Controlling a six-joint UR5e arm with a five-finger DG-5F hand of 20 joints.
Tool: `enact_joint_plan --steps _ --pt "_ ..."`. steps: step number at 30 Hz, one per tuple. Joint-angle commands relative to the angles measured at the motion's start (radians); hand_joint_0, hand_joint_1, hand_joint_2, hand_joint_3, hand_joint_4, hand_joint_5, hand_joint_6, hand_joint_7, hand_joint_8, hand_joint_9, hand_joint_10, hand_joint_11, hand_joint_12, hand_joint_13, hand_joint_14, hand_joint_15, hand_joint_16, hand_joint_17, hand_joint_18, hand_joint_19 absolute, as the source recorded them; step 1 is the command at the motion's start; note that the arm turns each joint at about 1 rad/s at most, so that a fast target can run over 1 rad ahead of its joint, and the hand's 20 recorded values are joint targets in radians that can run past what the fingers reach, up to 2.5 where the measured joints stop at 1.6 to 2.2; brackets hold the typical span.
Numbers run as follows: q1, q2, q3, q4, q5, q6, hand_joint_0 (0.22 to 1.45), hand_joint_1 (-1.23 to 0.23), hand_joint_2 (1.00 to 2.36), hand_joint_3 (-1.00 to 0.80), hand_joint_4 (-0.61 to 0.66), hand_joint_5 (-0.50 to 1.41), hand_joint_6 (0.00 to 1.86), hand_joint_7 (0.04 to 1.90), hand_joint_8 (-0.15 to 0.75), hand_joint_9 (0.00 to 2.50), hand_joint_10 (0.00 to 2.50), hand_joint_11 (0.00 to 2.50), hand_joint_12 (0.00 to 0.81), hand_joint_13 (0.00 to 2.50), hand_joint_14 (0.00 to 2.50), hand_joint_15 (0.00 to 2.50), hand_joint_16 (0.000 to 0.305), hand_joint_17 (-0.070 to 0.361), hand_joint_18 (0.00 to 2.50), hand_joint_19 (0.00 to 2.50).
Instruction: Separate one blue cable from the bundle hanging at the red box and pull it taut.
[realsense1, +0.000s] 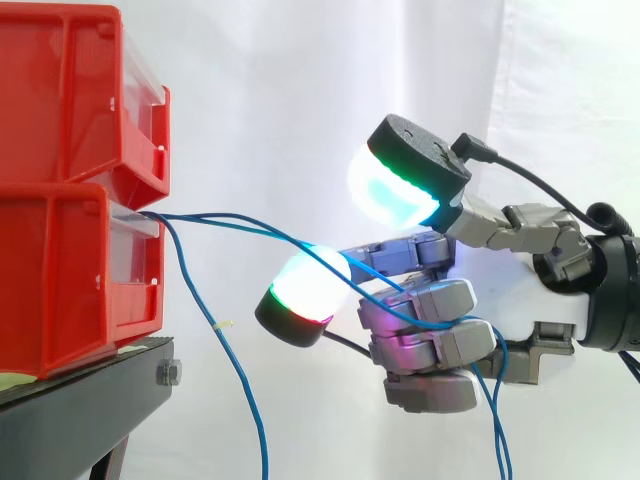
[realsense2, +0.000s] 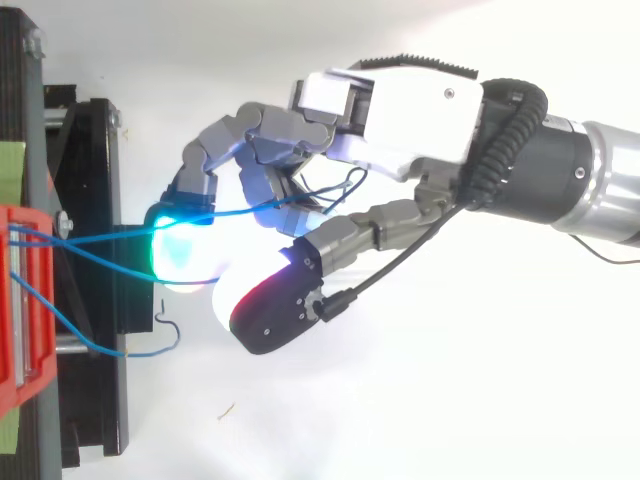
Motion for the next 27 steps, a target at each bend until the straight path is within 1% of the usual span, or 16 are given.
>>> enact_joint_plan --steps 1,2,3,4,5,7,8,11,12,17,18,19,22,25,27 --pt "-0.001 0.0 0.0 -0.025 0.002 0.0 0.51 -0.73 1.0 -0.5 0.21 -0.21 0.81 0.78 0.372 0.44 2.4 0.96 0.384 0.54 2.5 1.01 0.045 0.101 0.94 1.59" --pt "-0.001 0.0 0.0 -0.03 0.004 0.0 0.51 -0.73 1.0 -0.5 0.21 -0.21 0.81 0.78 0.369 0.44 2.41 0.96 0.381 0.54 2.5 0.99 0.045 0.101 0.93 1.58" --pt "-0.001 0.0 0.0 -0.048 0.005 0.0 0.52 -0.73 1.0 -0.5 0.21 -0.21 0.81 0.78 0.366 0.44 2.43 0.95 0.377 0.53 2.5 0.98 0.045 0.101 0.93 1.57" --pt "0.001 0.0 0.0 -0.057 0.005 0.003 0.52 -0.72 1.0 -0.5 0.21 -0.21 0.81 0.77 0.366 0.42 2.5 0.94 0.379 0.53 2.5 0.98 0.045 0.101 0.92 1.55" --pt "0.001 0.0 0.0 -0.068 0.005 0.003 0.52 -0.72 1.0 -0.5 0.21 -0.21 0.81 0.77 0.371 0.41 2.5 0.95 0.383 0.54 2.5 0.99 0.044 0.1 0.92 1.55" --pt "0.003 0.0 0.0 -0.091 0.007 0.003 0.51 -0.66 1.0 -0.5 0.21 -0.21 0.81 0.76 0.371 0.39 2.5 0.92 0.381 0.53 2.5 1.01 0.044 0.099 0.91 1.51" --pt "0.003 0.002 0.0 -0.12 0.018 0.014 0.51 -0.65 1.0 -0.5 0.21 -0.21 0.81 0.76 0.369 0.38 2.5 0.94 0.382 0.53 2.5 1.02 0.044 0.099 0.91 1.51" --pt "0.004 0.002 0.0 -0.139 0.039 0.023 0.51 -0.58 1.0 -0.5 0.21 -0.21 0.81 0.77 0.374 0.36 2.5 0.95 0.381 0.53 2.5 1.01 0.046 0.103 0.89 1.46" --pt "0.004 0.002 0.0 -0.151 0.054 0.026 0.5 -0.57 1.0 -0.5 0.22 -0.21 0.81 0.77 0.376 0.35 2.5 0.98 0.386 0.53 2.5 1.02 0.046 0.104 0.89 1.43" --pt "0.004 0.002 0.0 -0.157 0.085 0.025 0.5 -0.56 1.0 -0.5 0.22 -0.21 0.8 0.76 0.379 0.28 2.5 1.04 0.387 0.52 2.5 1.01 0.046 0.103 0.88 1.42" --pt "0.003 0.002 0.0 -0.157 0.085 0.025 0.5 -0.56 1.0 -0.5 0.22 -0.22 0.8 0.76 0.38 0.27 2.5 1.05 0.388 0.51 2.5 1.0 0.047 0.105 0.88 1.41" --pt "0.004 0.002 0.0 -0.159 0.094 0.026 0.5 -0.56 1.0 -0.5 0.22 -0.22 0.8 0.76 0.381 0.25 2.5 1.05 0.387 0.51 2.5 1.02 0.046 0.104 0.88 1.39" --pt "0.001 0.002 0.0 -0.159 0.096 0.038 0.5 -0.56 1.0 -0.5 0.22 -0.22 0.8 0.76 0.383 0.2 2.5 1.03 0.387 0.51 2.5 1.01 0.046 0.104 0.89 1.37" --pt "-0.002 0.002 0.0 -0.159 0.09 0.092 0.5 -0.56 1.0 -0.5 0.22 -0.21 0.8 0.75 0.383 0.2 2.5 1.04 0.387 0.52 2.5 1.01 0.046 0.103 0.89 1.38" --pt "-0.002 0.002 0.0 -0.159 0.084 0.104 0.5 -0.56 1.0 -0.5 0.22 -0.21 0.8 0.76 0.38 0.2 2.5 1.05 0.381 0.52 2.5 1.02 0.045 0.102 0.9 1.38"
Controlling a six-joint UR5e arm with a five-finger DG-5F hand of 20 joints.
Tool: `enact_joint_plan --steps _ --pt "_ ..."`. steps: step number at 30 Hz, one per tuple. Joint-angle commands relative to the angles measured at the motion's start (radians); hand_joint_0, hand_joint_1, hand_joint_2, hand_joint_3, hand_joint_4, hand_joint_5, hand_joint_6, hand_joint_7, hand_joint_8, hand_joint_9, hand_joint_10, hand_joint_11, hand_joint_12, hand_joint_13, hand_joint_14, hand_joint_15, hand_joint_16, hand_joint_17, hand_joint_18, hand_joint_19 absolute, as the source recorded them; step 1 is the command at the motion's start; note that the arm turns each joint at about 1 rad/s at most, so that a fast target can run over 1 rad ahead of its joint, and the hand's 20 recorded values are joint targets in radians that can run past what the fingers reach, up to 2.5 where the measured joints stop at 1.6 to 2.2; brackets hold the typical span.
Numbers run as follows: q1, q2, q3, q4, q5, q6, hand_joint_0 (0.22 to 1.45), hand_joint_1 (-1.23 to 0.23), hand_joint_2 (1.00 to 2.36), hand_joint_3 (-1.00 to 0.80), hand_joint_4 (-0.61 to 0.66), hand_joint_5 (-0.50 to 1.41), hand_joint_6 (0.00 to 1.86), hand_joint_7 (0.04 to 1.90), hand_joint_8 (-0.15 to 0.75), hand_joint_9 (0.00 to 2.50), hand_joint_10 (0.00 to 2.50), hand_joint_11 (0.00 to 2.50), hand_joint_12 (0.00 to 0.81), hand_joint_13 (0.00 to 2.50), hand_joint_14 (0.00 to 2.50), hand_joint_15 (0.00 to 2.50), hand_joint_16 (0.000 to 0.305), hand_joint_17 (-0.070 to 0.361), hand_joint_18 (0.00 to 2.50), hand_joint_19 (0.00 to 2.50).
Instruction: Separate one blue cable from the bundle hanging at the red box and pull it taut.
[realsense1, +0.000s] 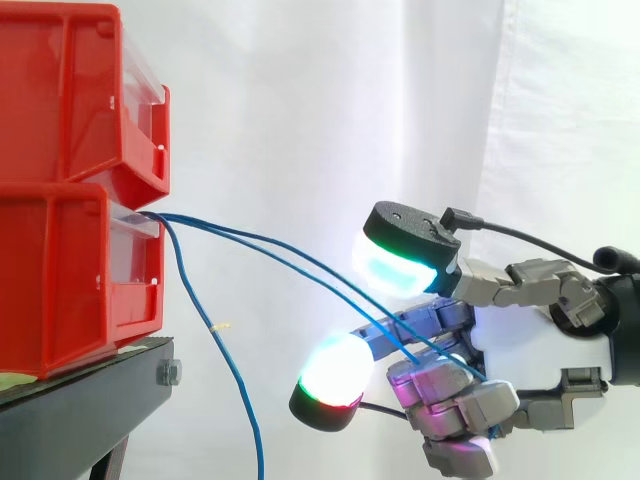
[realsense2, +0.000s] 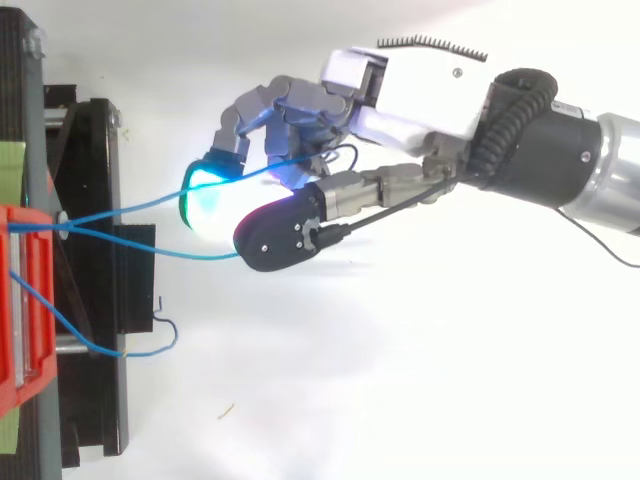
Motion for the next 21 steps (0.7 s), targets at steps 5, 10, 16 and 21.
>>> enact_joint_plan --steps 5,10,16,21 --pt "0.0 0.026 0.0 -0.005 -0.012 0.042 0.51 -0.56 1.0 -0.5 0.22 -0.21 0.81 0.76 0.379 0.21 2.5 1.05 0.38 0.54 2.5 1.02 0.044 0.1 0.93 1.43" --pt "-0.003 0.052 0.0 -0.022 -0.012 0.019 0.54 -0.55 1.0 -0.5 0.21 -0.21 0.81 0.76 0.366 0.23 2.5 1.09 0.367 0.55 2.5 1.05 0.041 0.093 0.95 1.57" --pt "-0.011 0.052 0.015 -0.019 -0.007 0.022 0.62 -0.5 1.0 -0.47 0.19 -0.21 0.81 0.77 0.349 0.27 2.5 1.11 0.355 0.56 2.5 1.07 0.038 0.086 0.99 1.7" --pt "-0.018 0.052 0.028 -0.016 -0.007 0.013 0.64 -0.51 1.01 -0.43 0.18 -0.21 0.81 0.77 0.35 0.28 2.5 1.13 0.351 0.57 2.5 1.06 0.039 0.087 1.0 1.69"
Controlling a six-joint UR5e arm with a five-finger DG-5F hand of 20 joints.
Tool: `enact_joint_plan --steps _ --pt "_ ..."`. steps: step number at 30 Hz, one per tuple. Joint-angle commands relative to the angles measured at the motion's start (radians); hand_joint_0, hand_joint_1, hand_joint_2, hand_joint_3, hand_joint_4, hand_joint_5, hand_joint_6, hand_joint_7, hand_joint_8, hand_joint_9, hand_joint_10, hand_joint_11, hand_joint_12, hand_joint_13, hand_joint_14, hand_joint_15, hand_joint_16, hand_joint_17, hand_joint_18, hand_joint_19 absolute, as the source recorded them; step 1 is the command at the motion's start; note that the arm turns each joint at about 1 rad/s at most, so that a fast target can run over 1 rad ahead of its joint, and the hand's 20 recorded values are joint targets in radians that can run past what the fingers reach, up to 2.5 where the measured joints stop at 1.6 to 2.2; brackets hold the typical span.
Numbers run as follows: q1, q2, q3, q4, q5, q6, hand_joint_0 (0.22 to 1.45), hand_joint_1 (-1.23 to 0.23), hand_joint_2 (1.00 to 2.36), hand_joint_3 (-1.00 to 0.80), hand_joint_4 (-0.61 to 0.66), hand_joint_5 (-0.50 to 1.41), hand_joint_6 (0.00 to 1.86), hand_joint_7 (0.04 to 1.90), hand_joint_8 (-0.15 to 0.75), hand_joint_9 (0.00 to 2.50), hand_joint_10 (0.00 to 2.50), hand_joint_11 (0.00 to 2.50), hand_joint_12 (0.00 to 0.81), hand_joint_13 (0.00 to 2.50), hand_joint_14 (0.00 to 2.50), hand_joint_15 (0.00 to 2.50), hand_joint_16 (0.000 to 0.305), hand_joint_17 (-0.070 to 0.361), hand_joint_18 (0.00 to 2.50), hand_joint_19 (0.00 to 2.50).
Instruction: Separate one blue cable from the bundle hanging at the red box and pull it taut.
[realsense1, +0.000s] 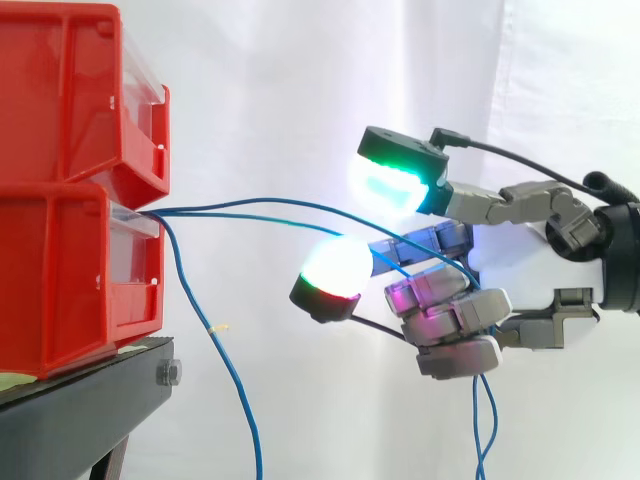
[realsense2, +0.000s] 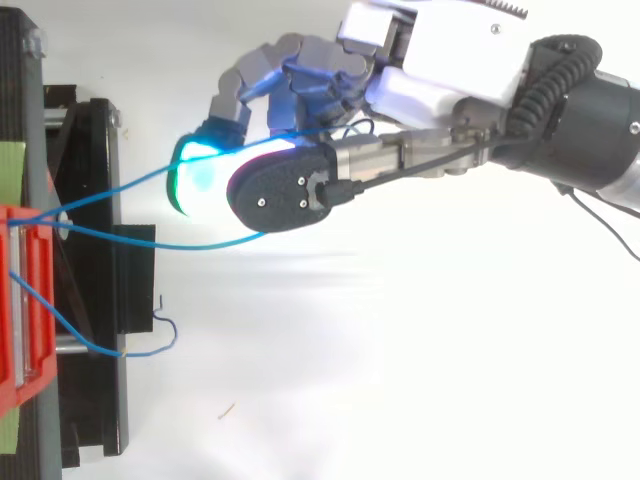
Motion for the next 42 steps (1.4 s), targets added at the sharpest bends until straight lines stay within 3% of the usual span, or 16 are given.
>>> enact_joint_plan --steps 1,9,11,14,15,17,18,19,20,21,22,23,25,29,35,42 --pt "-0.005 0.0 0.006 0.003 0.0 -0.005 0.64 -0.51 1.01 -0.43 0.18 -0.21 0.81 0.77 0.35 0.28 2.5 1.13 0.351 0.57 2.5 1.07 0.038 0.086 1.01 1.68" --pt "-0.01 -0.001 0.006 0.042 0.002 -0.074 0.67 -0.72 1.01 -0.36 0.18 -0.21 0.85 0.77 0.345 0.3 2.5 1.07 0.346 0.62 2.5 1.06 0.038 0.085 1.08 1.78" --pt "-0.008 -0.001 0.005 0.043 0.002 -0.087 0.7 -0.77 1.01 -0.33 0.17 -0.21 0.86 0.75 0.336 0.33 2.5 1.08 0.35 0.64 2.5 1.11 0.038 0.086 1.15 2.0" --pt "-0.002 -0.001 0.006 0.045 0.002 -0.097 0.75 -0.88 1.01 -0.31 0.17 -0.21 0.88 0.78 0.338 0.36 2.5 1.08 0.351 0.69 2.46 1.11 0.039 0.089 1.17 2.04" --pt "-0.001 -0.001 0.005 0.045 0.002 -0.099 0.76 -0.91 1.01 -0.33 0.16 -0.21 0.89 0.78 0.332 0.37 2.5 1.08 0.349 0.73 2.18 1.11 0.04 0.09 1.15 1.96" --pt "0.002 -0.001 0.005 0.048 0.002 -0.099 0.78 -0.97 1.0 -0.46 0.12 -0.21 0.89 0.81 0.316 0.43 2.5 1.06 0.353 0.92 0.76 1.42 0.042 0.093 1.06 1.66" --pt "0.002 -0.001 0.005 0.049 0.002 -0.099 0.79 -0.96 1.0 -0.5 0.11 -0.21 0.89 0.81 0.306 0.44 2.4 1.07 0.351 0.95 0.43 1.48 0.042 0.094 1.03 1.57" --pt "0.002 -0.001 0.005 0.049 0.002 -0.099 0.77 -0.99 1.0 -0.5 0.08 -0.2 0.9 0.81 0.279 0.51 1.73 1.12 0.365 0.9 0.01 1.33 0.044 0.099 0.91 1.27" --pt "0.002 -0.001 0.005 0.051 0.002 -0.099 0.77 -0.99 1.0 -0.5 0.08 -0.2 0.9 0.82 0.278 0.52 1.69 1.1 0.362 0.89 0.01 1.29 0.044 0.1 0.9 1.24" --pt "0.002 -0.001 0.005 0.051 0.002 -0.099 0.74 -1.01 1.0 -0.5 0.05 -0.2 0.9 0.82 0.257 0.6 0.63 1.3 0.356 0.72 0.02 0.98 0.046 0.103 0.75 0.99" --pt "0.002 -0.003 0.005 0.051 0.002 -0.099 0.7 -1.04 1.0 -0.5 0.04 -0.2 0.89 0.83 0.246 0.63 0.11 1.37 0.342 0.61 0.02 0.82 0.048 0.107 0.64 0.82" --pt "0.002 -0.001 0.005 0.051 0.002 -0.099 0.68 -1.05 1.0 -0.5 0.03 -0.2 0.89 0.83 0.236 0.61 0.0 1.31 0.341 0.57 0.02 0.77 0.048 0.107 0.58 0.75" --pt "0.002 -0.003 0.005 0.051 0.0 -0.099 0.58 -1.13 1.0 -0.5 0.0 -0.2 0.85 0.83 0.211 0.5 0.01 1.02 0.328 0.4 0.02 0.57 0.05 0.112 0.36 0.53" --pt "0.002 -0.001 0.005 0.051 -0.001 -0.099 0.48 -1.08 1.0 -0.5 0.05 -0.2 0.83 0.8 0.245 0.48 0.01 0.96 0.344 0.36 0.02 0.5 0.055 0.123 0.31 0.45" --pt "0.004 -0.003 0.005 0.051 -0.001 -0.099 0.49 -0.57 1.0 -0.5 0.1 -0.16 0.76 0.85 0.288 0.71 0.01 1.02 0.372 0.56 0.02 0.53 0.053 0.119 0.48 0.57" --pt "0.007 -0.003 0.005 0.049 0.0 -0.099 0.52 -0.47 1.0 -0.5 0.1 -0.16 0.69 0.95 0.316 0.81 0.01 1.24 0.372 0.76 0.02 0.8 0.05 0.113 0.61 0.74"
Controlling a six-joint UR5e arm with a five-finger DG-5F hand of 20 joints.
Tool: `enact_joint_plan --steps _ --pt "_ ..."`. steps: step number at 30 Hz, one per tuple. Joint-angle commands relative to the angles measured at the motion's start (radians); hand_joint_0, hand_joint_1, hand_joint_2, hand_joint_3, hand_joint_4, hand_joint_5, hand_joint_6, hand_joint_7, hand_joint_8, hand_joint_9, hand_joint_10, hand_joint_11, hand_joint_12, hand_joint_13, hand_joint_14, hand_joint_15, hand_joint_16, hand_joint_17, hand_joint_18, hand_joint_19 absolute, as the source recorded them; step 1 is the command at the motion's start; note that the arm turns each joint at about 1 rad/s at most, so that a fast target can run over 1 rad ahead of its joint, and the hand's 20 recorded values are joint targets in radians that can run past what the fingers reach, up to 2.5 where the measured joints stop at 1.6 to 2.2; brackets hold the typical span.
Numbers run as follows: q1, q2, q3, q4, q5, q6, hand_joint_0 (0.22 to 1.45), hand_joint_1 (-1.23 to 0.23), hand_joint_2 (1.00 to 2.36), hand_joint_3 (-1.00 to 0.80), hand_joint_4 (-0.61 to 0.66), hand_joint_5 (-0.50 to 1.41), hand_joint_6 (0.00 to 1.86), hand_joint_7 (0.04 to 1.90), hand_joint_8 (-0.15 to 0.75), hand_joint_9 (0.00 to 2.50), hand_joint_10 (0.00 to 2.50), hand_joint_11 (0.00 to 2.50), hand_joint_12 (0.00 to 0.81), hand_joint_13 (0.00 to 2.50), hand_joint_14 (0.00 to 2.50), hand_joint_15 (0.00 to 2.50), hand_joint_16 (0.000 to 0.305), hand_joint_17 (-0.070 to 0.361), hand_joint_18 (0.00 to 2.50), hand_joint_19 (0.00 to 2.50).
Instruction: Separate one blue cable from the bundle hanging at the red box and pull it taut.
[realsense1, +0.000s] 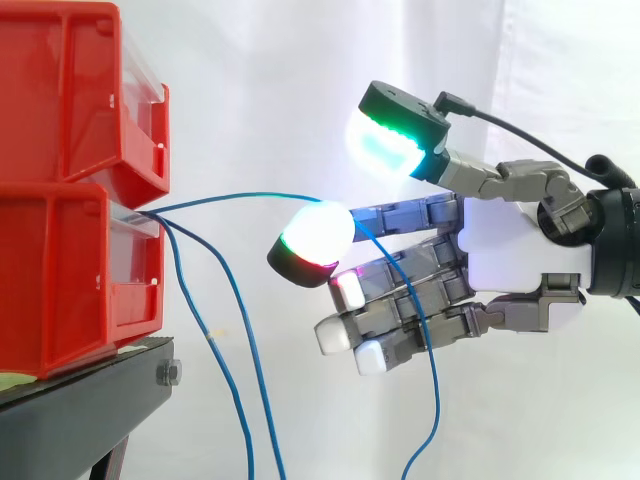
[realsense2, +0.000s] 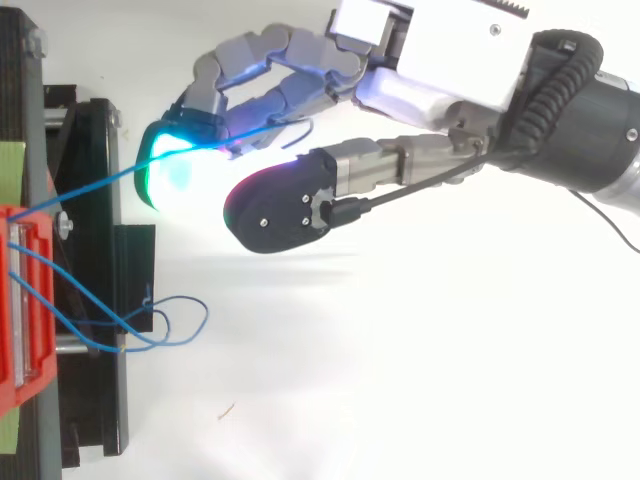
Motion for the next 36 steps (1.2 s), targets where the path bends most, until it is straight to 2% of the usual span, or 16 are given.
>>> enact_joint_plan --steps 1,3,5,7,8,10,11,13,14,15,16,17,18,22,30,36 --pt "0.002 0.001 -0.005 0.0 0.002 0.0 0.52 -0.47 1.0 -0.5 0.11 -0.16 0.69 0.95 0.316 0.83 0.0 1.3 0.375 0.79 0.02 0.85 0.05 0.112 0.62 0.78" --pt "0.005 0.0 -0.023 0.008 0.002 0.0 0.52 -0.48 1.0 -0.5 0.12 -0.16 0.69 0.94 0.32 0.83 0.1 1.43 0.383 0.87 0.02 1.02 0.049 0.11 0.69 0.88" --pt "0.006 0.0 -0.038 0.028 0.004 0.0 0.52 -0.49 1.0 -0.5 0.12 -0.17 0.69 0.94 0.33 0.78 0.32 1.44 0.382 0.93 0.02 1.18 0.047 0.106 0.75 0.99" --pt "0.008 0.0 -0.057 0.054 0.005 0.0 0.52 -0.51 1.0 -0.5 0.14 -0.17 0.69 0.93 0.337 0.71 0.69 1.36 0.378 1.0 0.0 1.42 0.046 0.102 0.79 1.14" --pt "0.008 0.0 -0.061 0.061 0.007 0.0 0.52 -0.51 1.0 -0.5 0.14 -0.18 0.69 0.93 0.341 0.69 0.76 1.34 0.376 1.0 0.0 1.47 0.045 0.102 0.8 1.18" --pt "0.009 0.0 -0.074 0.087 0.013 0.0 0.52 -0.53 1.0 -0.5 0.15 -0.18 0.69 0.92 0.346 0.59 1.25 1.2 0.372 0.9 0.58 1.35 0.043 0.098 0.83 1.28" --pt "0.009 0.0 -0.075 0.097 0.016 0.0 0.52 -0.53 1.0 -0.5 0.15 -0.18 0.69 0.92 0.349 0.58 1.31 1.19 0.366 0.86 0.78 1.28 0.044 0.098 0.85 1.31" --pt "0.009 0.001 -0.075 0.101 0.016 0.0 0.52 -0.55 1.0 -0.5 0.16 -0.18 0.69 0.91 0.353 0.5 1.76 1.1 0.371 0.74 1.48 1.06 0.043 0.096 0.89 1.49" --pt "0.009 0.001 -0.075 0.101 0.016 0.0 0.52 -0.55 1.0 -0.5 0.16 -0.18 0.69 0.91 0.357 0.48 1.83 1.08 0.37 0.73 1.57 1.04 0.042 0.095 0.9 1.53" --pt "0.009 0.0 -0.075 0.103 0.016 0.0 0.52 -0.55 1.0 -0.5 0.17 -0.18 0.69 0.91 0.361 0.45 2.06 1.03 0.372 0.66 1.87 0.98 0.042 0.094 0.93 1.62" --pt "0.009 0.0 -0.075 0.103 0.016 0.0 0.52 -0.56 1.0 -0.5 0.17 -0.18 0.69 0.91 0.36 0.42 2.19 1.03 0.37 0.56 2.32 0.9 0.041 0.093 0.97 1.75" --pt "0.011 0.0 -0.075 0.103 0.016 0.0 0.52 -0.56 1.0 -0.5 0.16 -0.18 0.69 0.91 0.363 0.41 2.27 1.0 0.372 0.52 2.49 0.9 0.041 0.093 0.97 1.79" --pt "0.009 0.0 -0.075 0.103 0.016 0.0 0.52 -0.56 1.0 -0.5 0.17 -0.18 0.69 0.91 0.357 0.4 2.29 1.02 0.371 0.48 2.5 0.91 0.041 0.093 0.99 1.87" --pt "0.013 0.0 -0.075 0.103 0.016 0.0 0.52 -0.58 1.0 -0.5 0.17 -0.18 0.69 0.9 0.362 0.35 2.5 0.96 0.37 0.41 2.5 0.97 0.042 0.095 0.87 1.68" --pt "0.013 0.0 -0.075 0.101 0.013 0.002 0.52 -0.57 1.0 -0.5 0.18 -0.18 0.69 0.9 0.36 0.21 2.5 1.17 0.374 0.42 2.5 1.03 0.043 0.096 0.8 1.44" --pt "-0.004 0.001 -0.077 0.1 0.01 0.014 0.52 -0.56 1.0 -0.5 0.18 -0.18 0.69 0.9 0.364 0.19 2.5 1.28 0.372 0.43 2.5 1.06 0.044 0.098 0.81 1.4"
